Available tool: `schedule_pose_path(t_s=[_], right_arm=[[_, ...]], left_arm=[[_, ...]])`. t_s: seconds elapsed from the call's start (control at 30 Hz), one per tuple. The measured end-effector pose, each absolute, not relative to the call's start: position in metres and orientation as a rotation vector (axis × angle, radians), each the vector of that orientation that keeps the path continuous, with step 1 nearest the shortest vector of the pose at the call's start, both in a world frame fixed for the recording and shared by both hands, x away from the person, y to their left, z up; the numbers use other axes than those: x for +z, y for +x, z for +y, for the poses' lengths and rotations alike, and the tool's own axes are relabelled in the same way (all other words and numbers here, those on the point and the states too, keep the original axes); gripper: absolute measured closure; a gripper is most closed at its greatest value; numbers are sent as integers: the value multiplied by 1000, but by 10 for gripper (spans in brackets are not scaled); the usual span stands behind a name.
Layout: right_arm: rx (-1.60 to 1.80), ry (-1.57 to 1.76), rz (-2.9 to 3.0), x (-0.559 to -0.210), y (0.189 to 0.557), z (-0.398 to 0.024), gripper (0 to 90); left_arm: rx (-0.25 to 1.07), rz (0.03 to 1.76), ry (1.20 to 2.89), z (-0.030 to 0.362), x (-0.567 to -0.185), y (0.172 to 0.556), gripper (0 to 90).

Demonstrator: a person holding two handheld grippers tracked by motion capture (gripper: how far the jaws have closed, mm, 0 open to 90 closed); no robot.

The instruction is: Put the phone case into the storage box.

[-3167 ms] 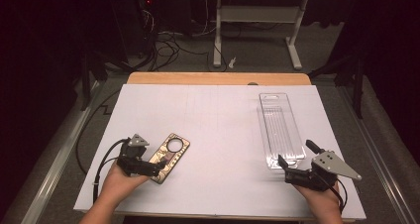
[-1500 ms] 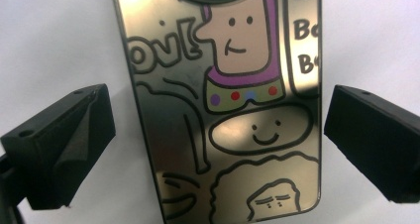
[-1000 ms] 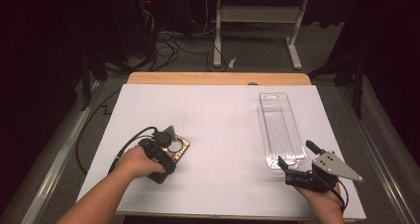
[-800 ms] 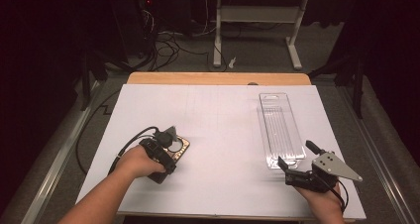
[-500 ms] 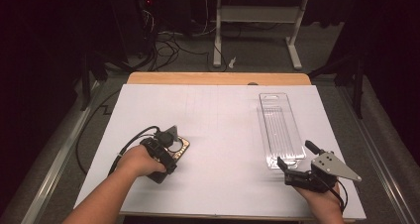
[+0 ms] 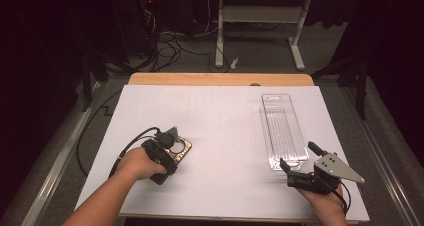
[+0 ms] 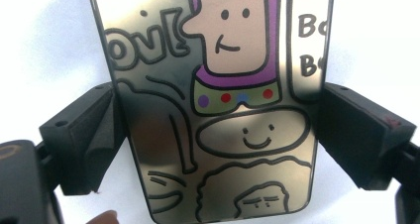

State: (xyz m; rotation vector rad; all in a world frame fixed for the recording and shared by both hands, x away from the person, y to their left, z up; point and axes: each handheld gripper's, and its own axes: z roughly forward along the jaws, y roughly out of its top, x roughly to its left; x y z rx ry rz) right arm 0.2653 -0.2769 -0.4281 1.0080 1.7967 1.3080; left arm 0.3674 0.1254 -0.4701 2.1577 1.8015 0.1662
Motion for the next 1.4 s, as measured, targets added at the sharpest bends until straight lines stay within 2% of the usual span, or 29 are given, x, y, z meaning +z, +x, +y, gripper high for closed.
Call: schedule_pose_path(t_s=[1.4], right_arm=[[1308, 1023, 1788, -430, 265, -278, 4]], left_arm=[[172, 1687, 2059, 138, -451, 360, 124]])
